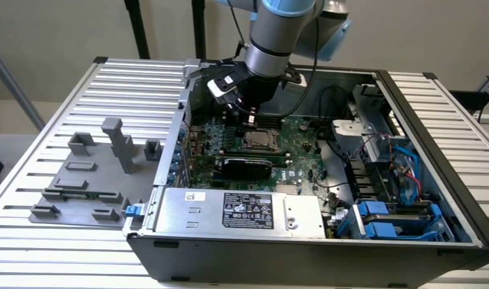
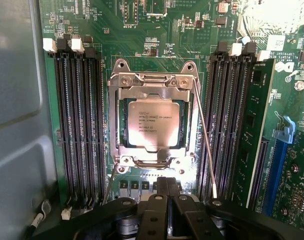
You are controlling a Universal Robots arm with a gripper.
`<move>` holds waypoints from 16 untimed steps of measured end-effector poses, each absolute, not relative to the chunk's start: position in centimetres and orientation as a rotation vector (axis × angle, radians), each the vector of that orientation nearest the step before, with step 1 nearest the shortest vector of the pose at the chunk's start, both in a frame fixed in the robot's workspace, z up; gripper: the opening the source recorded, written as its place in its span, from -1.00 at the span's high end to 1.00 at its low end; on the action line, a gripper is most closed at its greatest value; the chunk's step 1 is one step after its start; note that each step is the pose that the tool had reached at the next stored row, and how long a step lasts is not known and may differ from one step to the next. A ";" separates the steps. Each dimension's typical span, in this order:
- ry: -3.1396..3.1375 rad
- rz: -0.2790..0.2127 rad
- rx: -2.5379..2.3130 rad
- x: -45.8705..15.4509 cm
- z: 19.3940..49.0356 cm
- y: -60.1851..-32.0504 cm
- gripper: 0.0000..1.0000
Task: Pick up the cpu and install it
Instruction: 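Install the first cpu locking lever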
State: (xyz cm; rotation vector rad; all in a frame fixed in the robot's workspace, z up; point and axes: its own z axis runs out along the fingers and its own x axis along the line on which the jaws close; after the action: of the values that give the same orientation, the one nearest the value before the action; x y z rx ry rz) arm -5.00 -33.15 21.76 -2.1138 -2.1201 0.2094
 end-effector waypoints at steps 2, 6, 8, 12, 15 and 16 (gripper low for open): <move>-2.120 0.209 -2.114 -5.0 21.8 -33.2 0.79; -2.120 0.209 -2.114 -5.0 21.8 -33.2 0.79; -2.120 0.210 -2.114 -5.0 21.8 -33.2 0.79; -2.119 0.206 -2.112 -5.3 22.8 -33.5 0.79; -2.117 0.201 -2.110 -5.8 23.6 -33.7 0.79; -2.115 0.197 -2.109 -6.1 23.7 -33.7 0.79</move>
State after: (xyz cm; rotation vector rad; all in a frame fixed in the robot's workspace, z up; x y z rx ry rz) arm -6.06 -33.72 23.66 -2.1091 -2.1150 0.1974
